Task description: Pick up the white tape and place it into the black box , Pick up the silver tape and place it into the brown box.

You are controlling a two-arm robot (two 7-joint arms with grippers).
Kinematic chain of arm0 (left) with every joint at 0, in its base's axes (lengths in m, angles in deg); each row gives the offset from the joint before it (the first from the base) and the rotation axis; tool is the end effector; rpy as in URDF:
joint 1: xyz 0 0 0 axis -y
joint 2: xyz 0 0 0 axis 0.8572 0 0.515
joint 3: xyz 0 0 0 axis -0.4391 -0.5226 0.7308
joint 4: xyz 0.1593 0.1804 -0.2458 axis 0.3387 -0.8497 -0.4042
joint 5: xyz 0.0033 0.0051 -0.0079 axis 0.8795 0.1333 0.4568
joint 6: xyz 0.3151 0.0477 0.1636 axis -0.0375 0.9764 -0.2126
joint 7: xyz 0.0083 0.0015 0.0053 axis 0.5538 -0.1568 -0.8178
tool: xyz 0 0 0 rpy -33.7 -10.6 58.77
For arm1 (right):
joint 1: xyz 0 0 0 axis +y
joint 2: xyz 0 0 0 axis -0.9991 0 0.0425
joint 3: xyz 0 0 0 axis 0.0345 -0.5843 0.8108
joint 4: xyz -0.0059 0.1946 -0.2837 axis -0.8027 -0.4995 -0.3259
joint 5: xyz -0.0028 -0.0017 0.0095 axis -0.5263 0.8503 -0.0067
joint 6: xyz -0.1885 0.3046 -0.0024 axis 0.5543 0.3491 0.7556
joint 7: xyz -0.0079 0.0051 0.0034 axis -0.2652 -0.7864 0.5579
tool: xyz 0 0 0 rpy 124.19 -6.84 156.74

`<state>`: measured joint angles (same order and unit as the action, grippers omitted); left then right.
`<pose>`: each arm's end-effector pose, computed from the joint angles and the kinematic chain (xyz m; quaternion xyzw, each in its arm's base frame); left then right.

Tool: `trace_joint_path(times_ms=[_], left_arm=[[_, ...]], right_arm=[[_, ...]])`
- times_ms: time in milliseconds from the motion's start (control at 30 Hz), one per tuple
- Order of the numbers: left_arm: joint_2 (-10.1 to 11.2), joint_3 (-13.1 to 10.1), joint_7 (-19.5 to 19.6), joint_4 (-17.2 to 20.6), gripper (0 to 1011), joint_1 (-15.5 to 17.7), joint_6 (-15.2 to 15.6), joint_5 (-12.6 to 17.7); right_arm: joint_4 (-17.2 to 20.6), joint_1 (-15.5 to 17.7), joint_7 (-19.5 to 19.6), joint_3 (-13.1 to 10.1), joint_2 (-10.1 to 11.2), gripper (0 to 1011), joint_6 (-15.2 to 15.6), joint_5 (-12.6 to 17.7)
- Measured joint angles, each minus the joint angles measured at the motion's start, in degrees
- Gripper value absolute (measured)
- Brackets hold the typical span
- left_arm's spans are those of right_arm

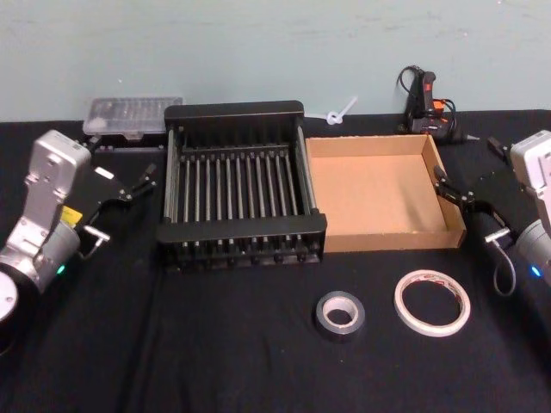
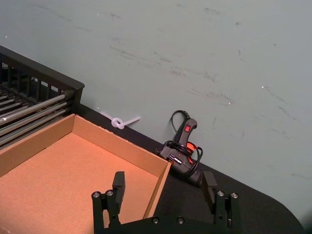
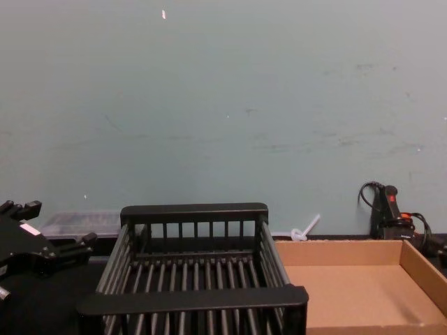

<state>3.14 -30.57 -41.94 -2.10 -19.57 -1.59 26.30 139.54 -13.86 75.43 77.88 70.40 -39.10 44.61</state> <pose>0.4135 0.1003 -0.3552 0.1416 -0.1324 0.5800 0.7912 0.4134 -0.1002 -0.3553 -0.1415 -0.1323 -0.5798 0.7914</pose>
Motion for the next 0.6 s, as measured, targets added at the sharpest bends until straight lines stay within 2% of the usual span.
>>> trace_joint_path(times_ms=[267, 600], left_arm=[[0.0, 0.0, 0.0, 0.0, 1001, 0.0, 0.0, 0.0], [0.0, 0.0, 0.0, 0.0, 1001, 0.0, 0.0, 0.0]], right_arm=[[0.0, 0.0, -0.01, -0.01, -0.01, 1002, 0.0, 0.0], [-0.97, 0.1, -2.05, -1.85, -0.93, 1003, 0.04, 0.56]])
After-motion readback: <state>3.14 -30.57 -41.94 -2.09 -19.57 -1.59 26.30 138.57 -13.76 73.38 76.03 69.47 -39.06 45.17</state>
